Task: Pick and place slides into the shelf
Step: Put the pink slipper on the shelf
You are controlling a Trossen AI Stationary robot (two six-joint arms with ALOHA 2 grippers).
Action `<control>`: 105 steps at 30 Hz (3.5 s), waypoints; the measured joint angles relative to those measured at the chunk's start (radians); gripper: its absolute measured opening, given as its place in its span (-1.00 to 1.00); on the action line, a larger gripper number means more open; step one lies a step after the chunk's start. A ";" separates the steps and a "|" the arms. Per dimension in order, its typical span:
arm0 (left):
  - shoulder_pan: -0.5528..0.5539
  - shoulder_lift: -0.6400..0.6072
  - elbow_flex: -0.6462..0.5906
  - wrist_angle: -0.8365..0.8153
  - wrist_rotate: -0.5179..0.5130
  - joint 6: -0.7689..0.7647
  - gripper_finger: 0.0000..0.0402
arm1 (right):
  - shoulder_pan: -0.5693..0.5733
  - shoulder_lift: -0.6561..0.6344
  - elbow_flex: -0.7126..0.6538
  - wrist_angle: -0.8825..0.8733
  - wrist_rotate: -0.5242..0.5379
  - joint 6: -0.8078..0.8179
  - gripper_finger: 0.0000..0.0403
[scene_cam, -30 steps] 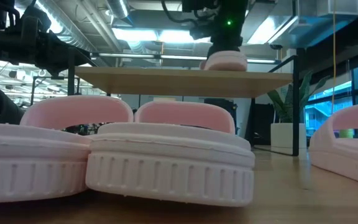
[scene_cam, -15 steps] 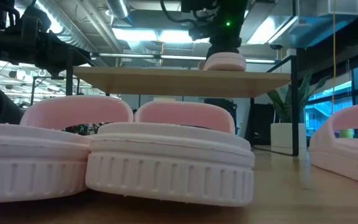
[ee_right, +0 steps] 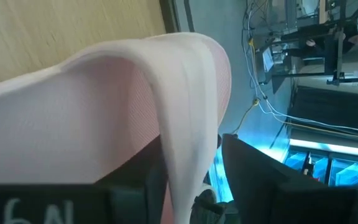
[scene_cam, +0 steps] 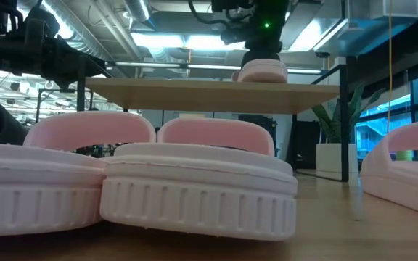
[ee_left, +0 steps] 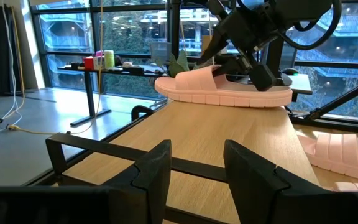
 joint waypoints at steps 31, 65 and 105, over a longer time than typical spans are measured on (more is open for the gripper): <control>-0.001 0.000 0.000 0.000 0.000 -0.003 -0.30 | 0.048 0.001 0.135 -0.156 -0.053 0.099 -0.19; 0.000 0.000 0.000 0.000 0.000 -0.001 -0.30 | -0.016 0.001 0.135 -0.224 -0.097 0.251 0.24; 0.000 0.000 0.000 0.000 0.000 0.001 -0.30 | 0.207 0.000 0.234 -0.260 -0.210 0.285 0.24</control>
